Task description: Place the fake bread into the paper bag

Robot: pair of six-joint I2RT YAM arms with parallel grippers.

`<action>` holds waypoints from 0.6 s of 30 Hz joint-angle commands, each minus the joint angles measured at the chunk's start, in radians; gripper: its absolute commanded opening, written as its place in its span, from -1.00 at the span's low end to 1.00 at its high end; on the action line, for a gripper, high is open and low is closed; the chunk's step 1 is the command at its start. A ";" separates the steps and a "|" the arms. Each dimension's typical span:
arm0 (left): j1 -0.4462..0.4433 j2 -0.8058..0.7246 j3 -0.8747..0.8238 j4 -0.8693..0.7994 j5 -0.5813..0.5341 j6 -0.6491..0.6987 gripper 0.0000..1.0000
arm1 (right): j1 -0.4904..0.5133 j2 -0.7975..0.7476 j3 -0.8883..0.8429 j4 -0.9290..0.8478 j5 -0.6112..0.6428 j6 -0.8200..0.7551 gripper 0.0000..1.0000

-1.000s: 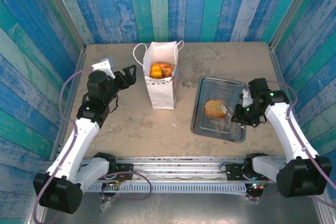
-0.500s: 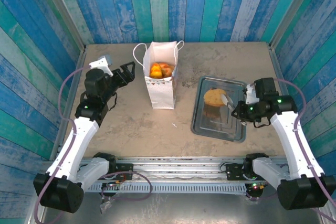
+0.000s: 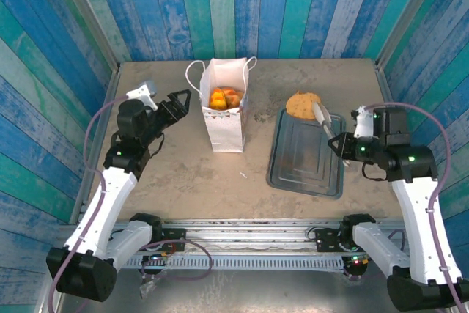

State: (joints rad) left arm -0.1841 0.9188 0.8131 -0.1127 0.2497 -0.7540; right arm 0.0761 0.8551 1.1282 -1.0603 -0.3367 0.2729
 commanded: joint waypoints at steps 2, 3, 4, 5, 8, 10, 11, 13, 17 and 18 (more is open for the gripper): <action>0.004 0.013 0.011 0.000 0.080 -0.016 0.99 | -0.002 -0.018 0.073 0.031 -0.063 -0.011 -0.85; 0.004 0.029 0.012 0.015 0.111 -0.020 1.00 | 0.001 -0.019 0.092 0.032 -0.065 -0.012 -0.85; 0.005 0.039 0.014 0.026 0.139 -0.023 0.99 | 0.003 -0.021 0.107 0.033 -0.061 -0.012 -0.85; 0.004 0.054 0.019 0.029 0.162 -0.032 0.99 | 0.006 -0.018 0.130 0.036 -0.061 -0.013 -0.86; 0.005 0.082 0.042 0.020 0.208 -0.034 0.99 | 0.017 -0.002 0.217 0.026 -0.061 -0.033 -0.86; 0.003 0.089 0.049 0.008 0.206 -0.018 0.98 | 0.025 0.014 0.273 0.013 -0.056 -0.055 -0.86; 0.003 0.092 0.047 0.007 0.202 -0.015 0.97 | 0.028 0.025 0.297 0.006 -0.053 -0.063 -0.86; 0.003 0.099 0.033 0.024 0.204 -0.025 0.95 | 0.039 0.045 0.346 -0.005 -0.053 -0.071 -0.86; 0.000 0.127 0.003 0.102 0.222 -0.066 0.82 | 0.089 0.083 0.429 0.018 -0.035 -0.062 -0.86; -0.002 0.140 0.004 0.111 0.223 -0.069 0.80 | 0.105 0.091 0.444 0.025 -0.026 -0.055 -0.87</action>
State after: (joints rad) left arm -0.1841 1.0286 0.8246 -0.0639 0.4446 -0.8043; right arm 0.1486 0.9295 1.5230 -1.0645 -0.3668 0.2279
